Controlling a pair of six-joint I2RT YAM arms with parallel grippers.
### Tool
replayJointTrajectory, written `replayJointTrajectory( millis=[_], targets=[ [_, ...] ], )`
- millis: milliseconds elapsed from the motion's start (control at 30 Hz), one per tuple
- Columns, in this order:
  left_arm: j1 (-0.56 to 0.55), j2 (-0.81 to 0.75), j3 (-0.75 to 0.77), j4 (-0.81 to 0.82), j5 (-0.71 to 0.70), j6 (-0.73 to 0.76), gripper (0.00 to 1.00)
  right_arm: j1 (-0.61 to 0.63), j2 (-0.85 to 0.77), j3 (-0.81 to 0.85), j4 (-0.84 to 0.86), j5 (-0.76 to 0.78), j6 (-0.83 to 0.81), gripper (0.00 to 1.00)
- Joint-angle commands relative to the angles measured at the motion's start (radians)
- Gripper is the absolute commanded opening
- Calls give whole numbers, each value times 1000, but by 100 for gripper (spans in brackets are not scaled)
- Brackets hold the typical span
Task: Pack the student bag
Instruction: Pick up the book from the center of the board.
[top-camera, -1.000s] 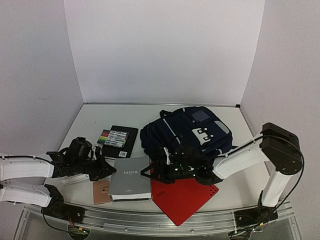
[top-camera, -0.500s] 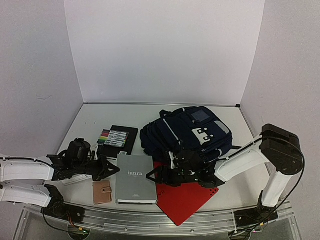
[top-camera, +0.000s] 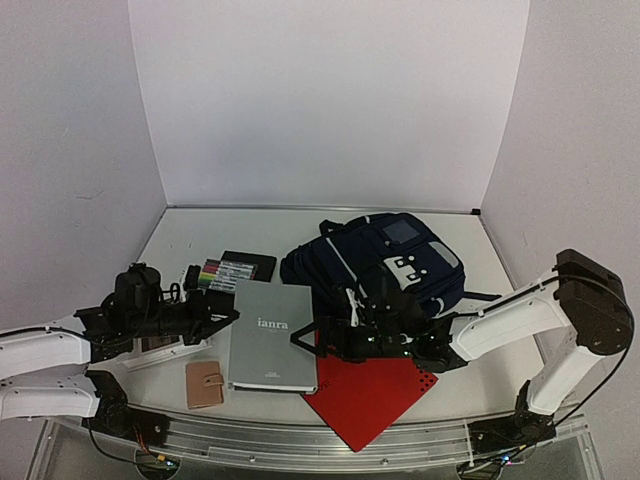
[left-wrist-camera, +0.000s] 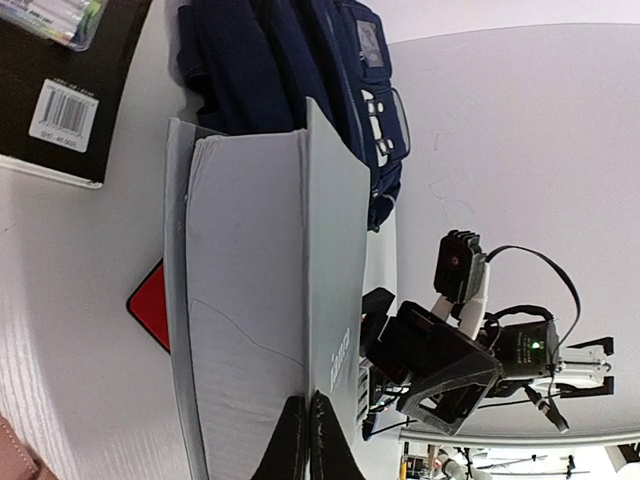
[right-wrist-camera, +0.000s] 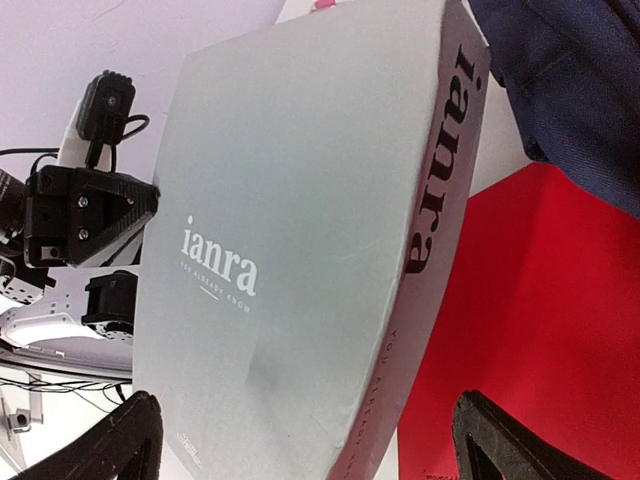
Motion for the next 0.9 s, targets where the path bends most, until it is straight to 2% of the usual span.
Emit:
replayJointTrajectory(
  millis=[0,233,300,500,700,733,867],
  targets=[
    [-4,-16,94,71,45,0,0,0,-29,20,62,-49,-8,98],
    [-4,0,126,153,113,13,0,0,-22,38,90,-81,-4,98],
    [-5,18,134,162,140,12,0,1,-36,37,137,-104,5,95],
    [-5,89,118,264,214,-13,0,2,-96,38,227,-134,23,70],
    [-5,135,130,260,221,2,0,2,-159,15,230,-104,19,44],
    [-5,138,131,248,215,7,2,3,-169,10,230,-98,19,40],
    [-5,135,134,187,194,38,24,2,-215,-3,206,-66,20,28]
  ],
)
